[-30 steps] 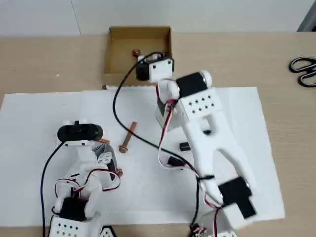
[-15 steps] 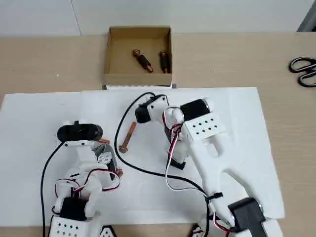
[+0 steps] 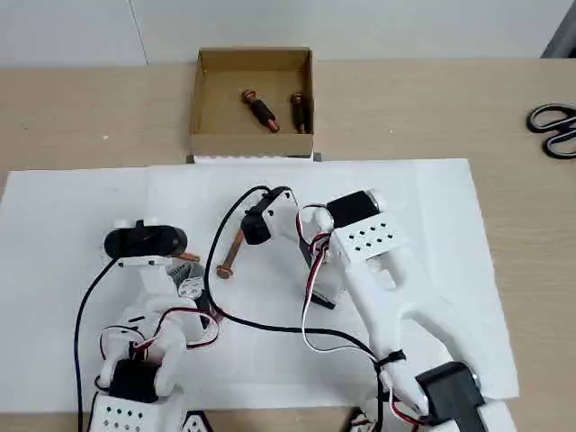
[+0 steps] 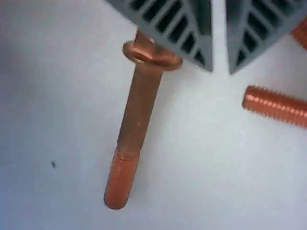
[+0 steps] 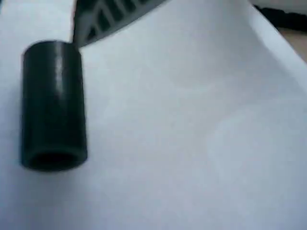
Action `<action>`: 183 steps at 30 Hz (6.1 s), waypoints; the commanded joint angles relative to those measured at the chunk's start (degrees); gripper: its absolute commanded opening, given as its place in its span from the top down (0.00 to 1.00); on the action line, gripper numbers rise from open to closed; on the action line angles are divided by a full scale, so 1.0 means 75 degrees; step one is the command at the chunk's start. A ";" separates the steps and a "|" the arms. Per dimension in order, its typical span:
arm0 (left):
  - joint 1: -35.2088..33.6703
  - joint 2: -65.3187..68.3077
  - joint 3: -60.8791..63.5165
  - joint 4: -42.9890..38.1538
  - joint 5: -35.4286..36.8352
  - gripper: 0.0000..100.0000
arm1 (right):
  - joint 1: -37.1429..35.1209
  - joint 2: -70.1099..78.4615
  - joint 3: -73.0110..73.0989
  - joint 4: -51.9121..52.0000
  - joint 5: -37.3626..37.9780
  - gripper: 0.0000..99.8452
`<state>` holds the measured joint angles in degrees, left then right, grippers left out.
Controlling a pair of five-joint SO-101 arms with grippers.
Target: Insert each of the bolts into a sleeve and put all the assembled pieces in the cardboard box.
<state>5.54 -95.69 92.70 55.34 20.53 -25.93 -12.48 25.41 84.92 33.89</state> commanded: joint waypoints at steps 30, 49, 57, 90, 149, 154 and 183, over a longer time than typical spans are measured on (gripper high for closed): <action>-0.0035 -0.0023 -0.0029 -0.0117 0.0199 0.99 | -0.0404 -0.0229 0.1629 -0.1295 0.0199 0.81; -0.0035 -0.0023 -0.0029 -0.0117 0.0199 0.99 | -0.0428 -0.0229 0.1993 -0.2104 0.0727 0.81; -0.0035 -0.0023 -0.0029 -0.0117 0.0199 0.99 | -0.0533 -0.0229 0.1571 -0.1987 0.0727 0.81; -0.0199 -0.0035 -0.0029 -0.0117 0.0223 0.99 | -0.0510 0.1483 0.1946 -0.2901 0.0633 0.92; -0.1442 0.9471 -1.0966 0.6001 -0.1536 0.99 | 0.4988 -0.1342 0.0457 0.1858 -0.1160 1.00; -0.1231 0.9495 -1.0966 0.6001 -0.1278 0.99 | 0.4964 -0.1342 0.0457 0.1588 -0.1160 1.00; -0.1453 0.9495 -0.7660 0.1489 0.4431 0.99 | 0.5034 -0.1342 0.0809 0.1377 -0.1172 1.00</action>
<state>-4.75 -24.31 34.86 70.99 53.41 11.25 -20.84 31.56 95.65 24.48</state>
